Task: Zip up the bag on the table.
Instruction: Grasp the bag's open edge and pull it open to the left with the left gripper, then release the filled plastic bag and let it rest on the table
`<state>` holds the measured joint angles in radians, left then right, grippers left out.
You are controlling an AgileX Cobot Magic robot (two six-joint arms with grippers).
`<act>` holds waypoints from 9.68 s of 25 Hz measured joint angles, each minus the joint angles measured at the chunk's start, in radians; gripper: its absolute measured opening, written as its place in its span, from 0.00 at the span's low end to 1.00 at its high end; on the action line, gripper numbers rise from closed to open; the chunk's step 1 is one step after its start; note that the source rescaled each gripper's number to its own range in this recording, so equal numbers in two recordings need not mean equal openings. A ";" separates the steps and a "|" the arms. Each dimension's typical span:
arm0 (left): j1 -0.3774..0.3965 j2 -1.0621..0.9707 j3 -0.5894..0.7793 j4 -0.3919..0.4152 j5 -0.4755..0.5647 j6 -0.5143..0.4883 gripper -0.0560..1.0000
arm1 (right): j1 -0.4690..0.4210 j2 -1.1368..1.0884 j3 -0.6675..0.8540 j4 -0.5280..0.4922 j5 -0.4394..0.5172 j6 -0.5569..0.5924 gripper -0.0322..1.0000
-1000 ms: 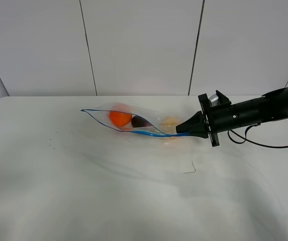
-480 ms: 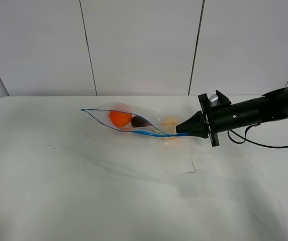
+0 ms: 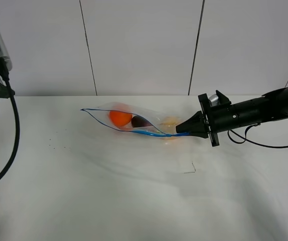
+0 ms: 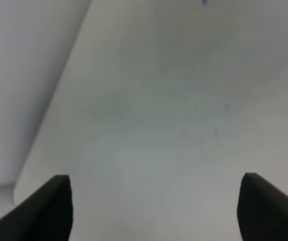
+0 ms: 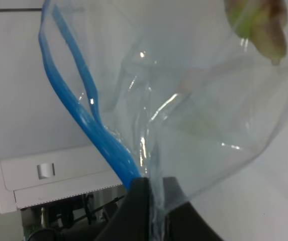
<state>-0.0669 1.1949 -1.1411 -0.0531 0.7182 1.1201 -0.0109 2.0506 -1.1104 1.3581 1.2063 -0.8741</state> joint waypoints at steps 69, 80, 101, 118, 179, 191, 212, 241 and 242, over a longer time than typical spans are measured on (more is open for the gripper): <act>-0.793 0.734 0.254 -0.047 -1.474 -0.154 0.55 | 0.000 0.000 0.000 0.038 0.000 0.019 0.03; -0.793 0.734 0.254 -0.048 -1.493 -0.154 0.14 | 0.000 0.000 0.000 0.038 0.000 0.019 0.03; -0.708 0.702 0.255 -0.043 -1.459 -0.036 0.05 | 0.000 0.000 0.000 0.069 -0.003 0.033 0.03; -0.381 0.676 0.271 -0.021 -1.446 0.068 0.05 | 0.000 0.000 -0.004 0.082 -0.008 0.045 0.03; 0.080 0.594 0.167 -0.126 -0.936 -0.838 1.00 | 0.001 0.000 -0.004 0.030 0.001 0.053 0.03; 0.090 0.582 -0.316 -0.014 0.141 -0.946 1.00 | 0.001 0.000 -0.004 0.040 0.001 0.056 0.03; 0.041 0.533 -0.296 0.053 0.458 -1.175 0.99 | 0.001 0.000 -0.004 0.044 0.001 0.066 0.03; 0.041 -0.628 0.636 0.115 0.335 -1.143 0.99 | 0.001 0.000 -0.004 0.037 0.001 0.067 0.03; 0.041 -0.660 0.636 0.114 0.335 -1.143 0.99 | 0.001 0.000 -0.004 0.037 0.001 0.067 0.03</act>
<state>-0.0257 0.5351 -0.5052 0.0608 1.0529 -0.0230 -0.0103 2.0506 -1.1147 1.3949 1.2071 -0.8074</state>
